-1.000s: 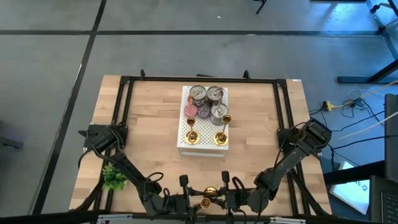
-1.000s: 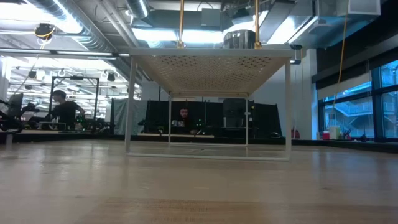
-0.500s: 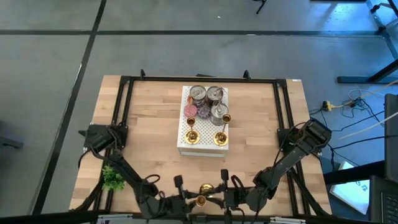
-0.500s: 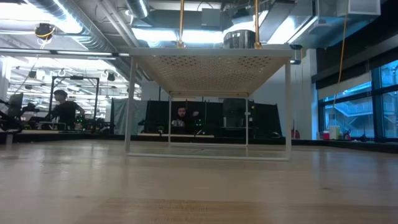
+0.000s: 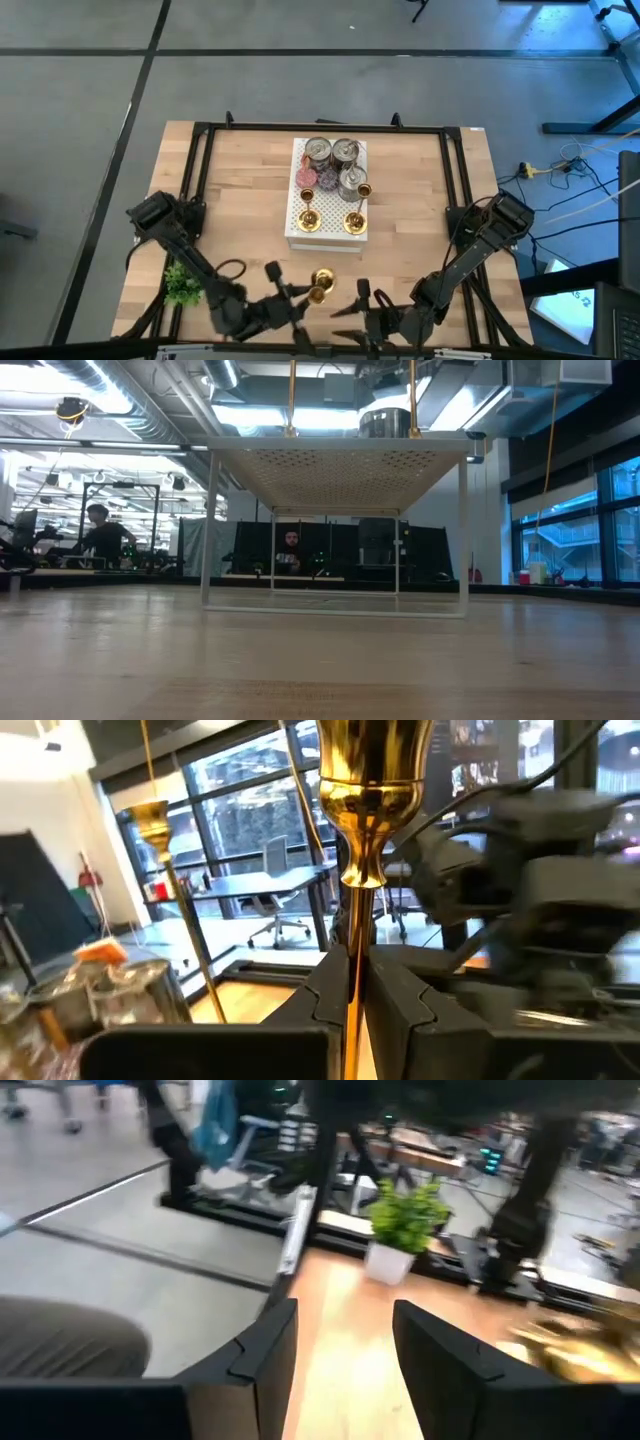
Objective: Pick & Place candle stick holders
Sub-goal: Put the gold candle holder on the shelf
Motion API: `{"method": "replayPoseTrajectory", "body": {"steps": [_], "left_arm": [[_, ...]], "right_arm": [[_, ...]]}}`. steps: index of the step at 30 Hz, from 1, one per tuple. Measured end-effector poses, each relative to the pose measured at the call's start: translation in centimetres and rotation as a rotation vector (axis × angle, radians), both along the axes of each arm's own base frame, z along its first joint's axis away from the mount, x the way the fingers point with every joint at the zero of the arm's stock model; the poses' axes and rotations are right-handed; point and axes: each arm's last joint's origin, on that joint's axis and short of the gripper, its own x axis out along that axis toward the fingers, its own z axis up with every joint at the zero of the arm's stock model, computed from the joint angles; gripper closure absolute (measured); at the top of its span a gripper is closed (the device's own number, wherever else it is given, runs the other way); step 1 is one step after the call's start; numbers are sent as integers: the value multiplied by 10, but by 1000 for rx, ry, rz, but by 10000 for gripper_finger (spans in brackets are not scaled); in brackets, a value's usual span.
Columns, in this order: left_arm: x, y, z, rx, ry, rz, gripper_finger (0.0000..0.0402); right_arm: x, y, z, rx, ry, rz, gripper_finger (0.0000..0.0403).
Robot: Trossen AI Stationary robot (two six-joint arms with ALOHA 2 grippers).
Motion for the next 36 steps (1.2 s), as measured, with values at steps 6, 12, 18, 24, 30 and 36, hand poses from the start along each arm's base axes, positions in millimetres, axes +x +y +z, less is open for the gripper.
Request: {"method": "replayPoseTrajectory", "body": {"steps": [6, 12, 18, 24, 30, 36], "left_arm": [[29, 33, -7, -71, 1, 139, 390], [53, 63, -19, -169, -50, 267, 390], [63, 79, -20, -168, -49, 327, 390], [67, 87, -21, -151, -36, 355, 390], [69, 93, -21, -149, -31, 395, 390], [73, 100, -21, -121, -10, 417, 390]], "right_arm": [[-12, 11, -2, -54, 9, 39, 234], [-25, 17, -4, -106, 5, -77, 233], [-47, 25, -7, -156, 13, -185, 233], [-66, 29, -14, -157, 114, -115, 233], [-57, 27, -17, -82, 225, 80, 234], [-37, 8, -29, 78, 210, 343, 270]]}}
